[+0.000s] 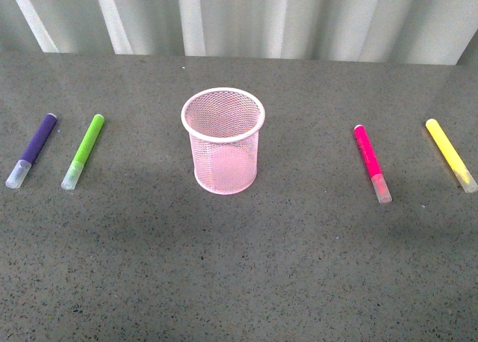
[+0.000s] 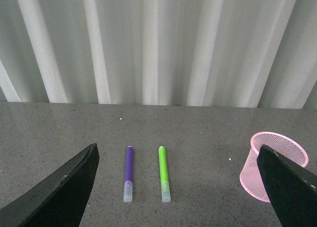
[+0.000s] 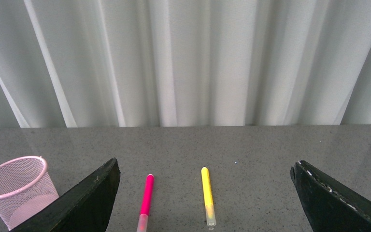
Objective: Insert purple and pink pens into pink cup
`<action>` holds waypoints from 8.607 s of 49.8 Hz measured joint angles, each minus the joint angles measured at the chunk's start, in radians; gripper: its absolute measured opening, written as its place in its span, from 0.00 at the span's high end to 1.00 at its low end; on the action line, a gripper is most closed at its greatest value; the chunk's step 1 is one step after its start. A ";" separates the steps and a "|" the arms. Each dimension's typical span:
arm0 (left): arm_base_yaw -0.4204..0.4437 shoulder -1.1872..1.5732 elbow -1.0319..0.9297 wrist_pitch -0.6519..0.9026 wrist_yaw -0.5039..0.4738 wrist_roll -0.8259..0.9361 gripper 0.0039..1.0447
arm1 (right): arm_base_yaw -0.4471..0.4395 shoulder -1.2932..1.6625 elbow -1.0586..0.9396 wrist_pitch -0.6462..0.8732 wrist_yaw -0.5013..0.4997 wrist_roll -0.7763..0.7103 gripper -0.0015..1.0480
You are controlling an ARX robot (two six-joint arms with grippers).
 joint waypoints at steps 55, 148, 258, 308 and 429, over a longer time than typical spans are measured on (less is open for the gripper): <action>0.000 0.000 0.000 0.000 0.000 0.000 0.06 | 0.000 0.000 0.000 0.000 0.000 0.000 0.07; 0.244 2.170 1.175 0.223 0.156 0.474 0.06 | 0.000 0.000 0.000 0.000 0.000 0.000 0.07; -0.325 1.901 0.765 1.085 0.024 -0.423 0.88 | 0.000 0.000 0.000 0.000 0.000 0.000 0.07; -0.341 2.062 0.838 1.072 0.030 -0.500 0.83 | 0.000 0.000 0.000 0.000 0.000 0.000 0.07; 0.000 0.321 0.000 0.325 0.000 -0.003 0.97 | 0.000 0.000 0.000 0.000 0.000 0.000 0.07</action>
